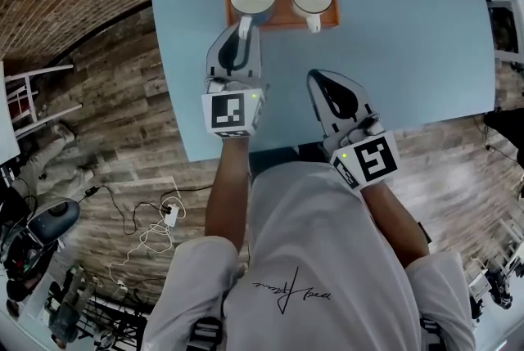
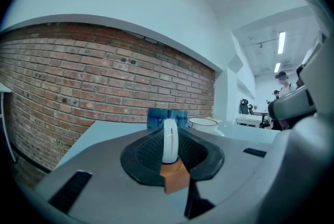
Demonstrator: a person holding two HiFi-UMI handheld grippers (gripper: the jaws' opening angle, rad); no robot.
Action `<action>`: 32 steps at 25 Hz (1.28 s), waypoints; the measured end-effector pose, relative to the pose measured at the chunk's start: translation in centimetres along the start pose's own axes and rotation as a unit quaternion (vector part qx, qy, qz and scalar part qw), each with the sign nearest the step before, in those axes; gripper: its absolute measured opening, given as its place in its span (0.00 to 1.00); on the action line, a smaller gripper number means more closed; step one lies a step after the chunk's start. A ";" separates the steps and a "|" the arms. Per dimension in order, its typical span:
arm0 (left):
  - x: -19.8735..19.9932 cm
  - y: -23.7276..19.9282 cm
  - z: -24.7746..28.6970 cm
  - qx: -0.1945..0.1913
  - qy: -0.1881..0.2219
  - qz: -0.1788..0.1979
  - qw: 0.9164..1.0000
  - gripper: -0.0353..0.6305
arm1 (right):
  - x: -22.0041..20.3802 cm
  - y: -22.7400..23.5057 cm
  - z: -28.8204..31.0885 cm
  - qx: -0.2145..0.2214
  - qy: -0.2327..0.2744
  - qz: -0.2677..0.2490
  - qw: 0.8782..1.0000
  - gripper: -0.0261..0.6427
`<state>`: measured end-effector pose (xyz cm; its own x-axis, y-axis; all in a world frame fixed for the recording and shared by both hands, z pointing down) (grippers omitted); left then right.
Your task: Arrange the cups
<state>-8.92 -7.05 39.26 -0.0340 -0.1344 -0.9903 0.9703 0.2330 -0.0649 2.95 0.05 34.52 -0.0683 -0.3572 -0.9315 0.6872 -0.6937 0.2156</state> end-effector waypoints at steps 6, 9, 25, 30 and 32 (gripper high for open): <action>0.2 -0.3 0.1 0.037 0.005 0.003 0.999 0.14 | -0.6 -0.3 0.0 0.020 -0.013 -0.005 1.000 0.07; 0.0 -0.1 0.2 0.051 0.009 0.003 0.999 0.14 | -1.2 -0.2 -0.2 0.028 -0.018 -0.008 0.999 0.07; -2.2 0.4 1.3 0.102 0.024 -0.008 0.994 0.14 | -2.4 2.0 -1.8 0.028 -0.042 -0.023 0.998 0.07; -2.4 0.5 1.2 0.119 0.027 0.001 0.993 0.14 | -2.7 2.5 -2.0 0.027 -0.044 -0.023 0.998 0.07; -2.5 0.7 1.3 0.121 0.027 0.003 0.992 0.14 | -2.9 2.7 -2.0 0.028 -0.047 -0.023 0.998 0.07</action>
<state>-7.81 -7.78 41.87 -0.0341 -0.0804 -0.9962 0.9994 -0.0052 -0.0338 6.42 0.47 37.18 -0.1684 -0.3799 -0.9096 0.6402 -0.7438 0.1921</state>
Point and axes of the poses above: the fingertips, and each gripper's own axes: z forward along the fingers, y to its right, x out of its top, the point moved 1 cm from there along -z, backward along the fingers, and after that the axes turned 4 degrees about z, right-handed, at the moved point
